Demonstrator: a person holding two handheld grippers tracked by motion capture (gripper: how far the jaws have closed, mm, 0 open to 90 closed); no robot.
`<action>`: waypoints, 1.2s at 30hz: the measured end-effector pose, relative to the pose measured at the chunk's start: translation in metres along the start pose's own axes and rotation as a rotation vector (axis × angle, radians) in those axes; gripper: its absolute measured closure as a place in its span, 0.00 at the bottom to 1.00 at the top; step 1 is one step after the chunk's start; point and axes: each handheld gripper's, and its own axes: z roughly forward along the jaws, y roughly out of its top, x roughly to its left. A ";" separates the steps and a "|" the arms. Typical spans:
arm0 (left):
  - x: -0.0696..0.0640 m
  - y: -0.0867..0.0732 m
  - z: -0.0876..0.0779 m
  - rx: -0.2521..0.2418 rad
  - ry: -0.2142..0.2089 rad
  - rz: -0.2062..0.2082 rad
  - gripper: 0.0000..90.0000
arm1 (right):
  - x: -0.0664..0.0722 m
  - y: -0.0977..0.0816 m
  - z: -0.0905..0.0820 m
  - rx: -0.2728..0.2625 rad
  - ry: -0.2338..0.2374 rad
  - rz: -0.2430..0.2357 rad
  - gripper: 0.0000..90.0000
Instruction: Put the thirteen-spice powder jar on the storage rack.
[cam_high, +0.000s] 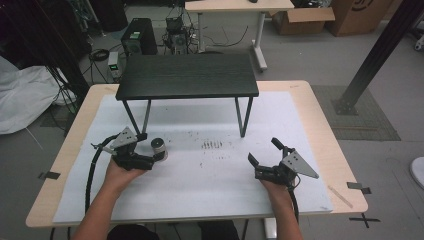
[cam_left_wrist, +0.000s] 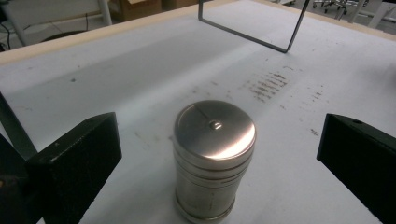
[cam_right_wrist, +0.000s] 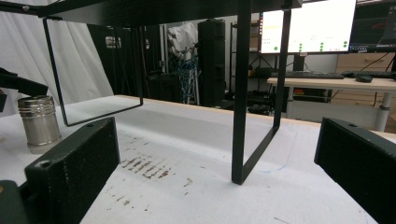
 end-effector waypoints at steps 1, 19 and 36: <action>0.000 0.000 0.001 0.003 0.000 -0.001 0.00 | 0.000 0.000 0.000 0.000 0.000 -0.001 0.00; -0.001 0.004 0.014 0.097 0.008 0.002 0.07 | 0.000 0.000 0.000 -0.002 0.000 0.005 0.00; 0.001 0.003 0.016 0.131 0.026 -0.005 0.32 | -0.001 0.000 0.000 -0.001 -0.002 0.008 0.00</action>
